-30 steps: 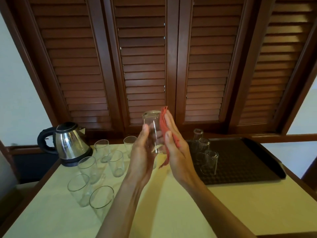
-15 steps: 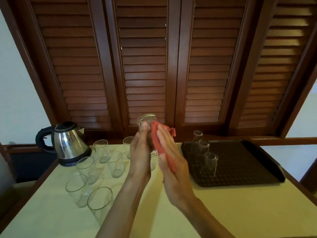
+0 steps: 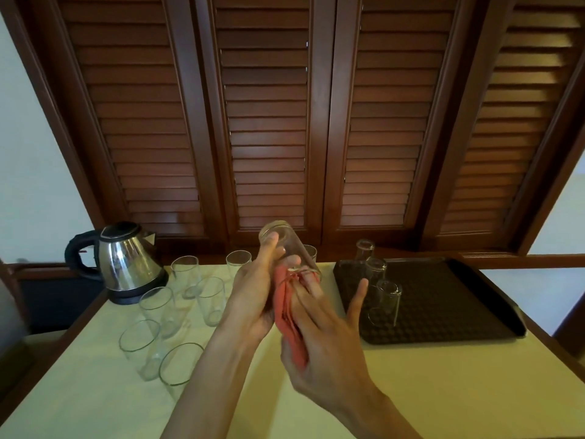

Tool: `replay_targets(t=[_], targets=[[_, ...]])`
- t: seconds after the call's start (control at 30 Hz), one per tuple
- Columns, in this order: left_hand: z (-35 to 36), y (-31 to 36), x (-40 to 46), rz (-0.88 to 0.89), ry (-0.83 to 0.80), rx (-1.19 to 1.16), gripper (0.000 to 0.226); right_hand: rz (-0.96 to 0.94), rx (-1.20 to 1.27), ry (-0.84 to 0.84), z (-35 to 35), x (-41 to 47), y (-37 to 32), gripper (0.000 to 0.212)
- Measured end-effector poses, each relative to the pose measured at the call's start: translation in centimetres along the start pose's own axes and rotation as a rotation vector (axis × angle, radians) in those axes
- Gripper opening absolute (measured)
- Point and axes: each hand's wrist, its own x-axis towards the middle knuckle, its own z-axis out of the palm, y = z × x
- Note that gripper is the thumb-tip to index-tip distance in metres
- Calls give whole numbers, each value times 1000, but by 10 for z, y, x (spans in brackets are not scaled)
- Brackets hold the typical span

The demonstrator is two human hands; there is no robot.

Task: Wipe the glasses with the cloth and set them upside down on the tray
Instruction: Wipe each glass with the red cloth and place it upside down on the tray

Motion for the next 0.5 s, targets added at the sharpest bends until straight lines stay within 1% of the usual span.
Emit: replay_targets(t=[0.03, 0.07, 0.13, 0.17, 0.2, 0.23, 0.27, 0.3, 0.33, 0.37, 0.4, 0.47, 0.5], targets=[[1, 0, -1, 7, -12, 14, 41, 2, -72, -62, -2, 0, -1, 74], [3, -1, -1, 26, -31, 42, 35, 19, -117, -103, -2, 1, -1, 78], [2, -5, 0, 73, -58, 93, 26, 76, -117, -147, -3, 6, -1, 73], [1, -8, 1, 88, -66, 100, 24, 107, -35, -136, -3, 9, 0, 69], [-1, -10, 2, 101, -85, 91, 23, 163, 145, -139, -7, 13, -1, 67], [-1, -12, 1, 109, -99, 69, 25, 261, 432, -196, -16, 17, -2, 63], [-3, -15, 1, 118, -107, 49, 31, 368, 753, -244, -25, 21, -4, 52], [-3, -18, 1, 123, -110, 27, 39, 443, 993, -249, -30, 23, -4, 37], [-3, -19, 1, 128, -109, 1, 45, 490, 1099, -226, -31, 23, -1, 25], [-2, -20, 1, 124, -106, -26, 48, 471, 1104, -202, -30, 23, 1, 22], [-2, -20, 1, 115, -110, -52, 48, 435, 1026, -170, -28, 22, 1, 27], [-1, -19, 2, 94, -121, -83, 40, 305, 717, 18, -15, 15, 3, 41], [-1, -18, 3, 87, -128, -82, 34, 224, 539, 121, -5, 9, 6, 43]])
